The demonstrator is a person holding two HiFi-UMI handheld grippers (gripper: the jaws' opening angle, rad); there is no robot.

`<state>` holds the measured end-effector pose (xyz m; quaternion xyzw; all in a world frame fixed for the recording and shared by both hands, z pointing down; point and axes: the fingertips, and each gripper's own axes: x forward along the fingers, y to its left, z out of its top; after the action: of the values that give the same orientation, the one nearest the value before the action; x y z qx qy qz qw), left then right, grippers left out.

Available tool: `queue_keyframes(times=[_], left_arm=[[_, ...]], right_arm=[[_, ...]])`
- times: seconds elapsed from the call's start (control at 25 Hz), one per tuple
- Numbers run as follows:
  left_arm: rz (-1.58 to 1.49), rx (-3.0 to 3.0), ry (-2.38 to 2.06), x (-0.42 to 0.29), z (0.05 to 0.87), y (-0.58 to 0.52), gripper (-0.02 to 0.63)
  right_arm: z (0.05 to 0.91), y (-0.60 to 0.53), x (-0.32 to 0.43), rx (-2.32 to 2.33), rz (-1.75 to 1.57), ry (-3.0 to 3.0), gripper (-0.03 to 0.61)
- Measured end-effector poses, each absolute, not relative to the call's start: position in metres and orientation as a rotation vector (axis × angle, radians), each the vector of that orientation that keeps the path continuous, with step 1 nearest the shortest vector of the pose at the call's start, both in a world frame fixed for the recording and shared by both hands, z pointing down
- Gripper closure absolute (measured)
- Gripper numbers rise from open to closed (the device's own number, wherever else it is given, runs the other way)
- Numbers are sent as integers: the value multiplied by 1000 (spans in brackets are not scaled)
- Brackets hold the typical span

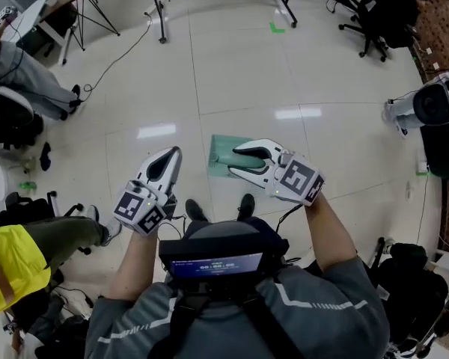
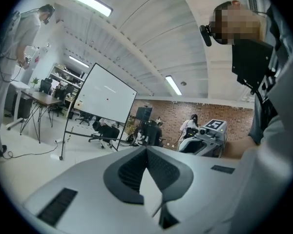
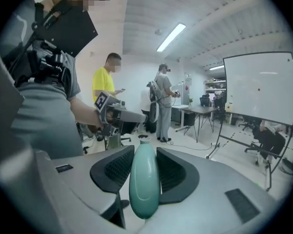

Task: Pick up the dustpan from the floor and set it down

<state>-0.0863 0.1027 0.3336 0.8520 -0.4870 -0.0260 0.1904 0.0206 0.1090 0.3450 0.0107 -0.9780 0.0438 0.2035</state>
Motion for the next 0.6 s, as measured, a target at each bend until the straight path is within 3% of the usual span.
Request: queue_keyframes(times=[0.32, 0.6], left_arm=[[-129, 2541, -1411, -61, 229, 117, 595], [-61, 2550, -1453, -64, 216, 115, 595]], right_arm=[[238, 116, 32, 43, 7, -2829, 419], [223, 112, 27, 34, -12, -2844, 419]])
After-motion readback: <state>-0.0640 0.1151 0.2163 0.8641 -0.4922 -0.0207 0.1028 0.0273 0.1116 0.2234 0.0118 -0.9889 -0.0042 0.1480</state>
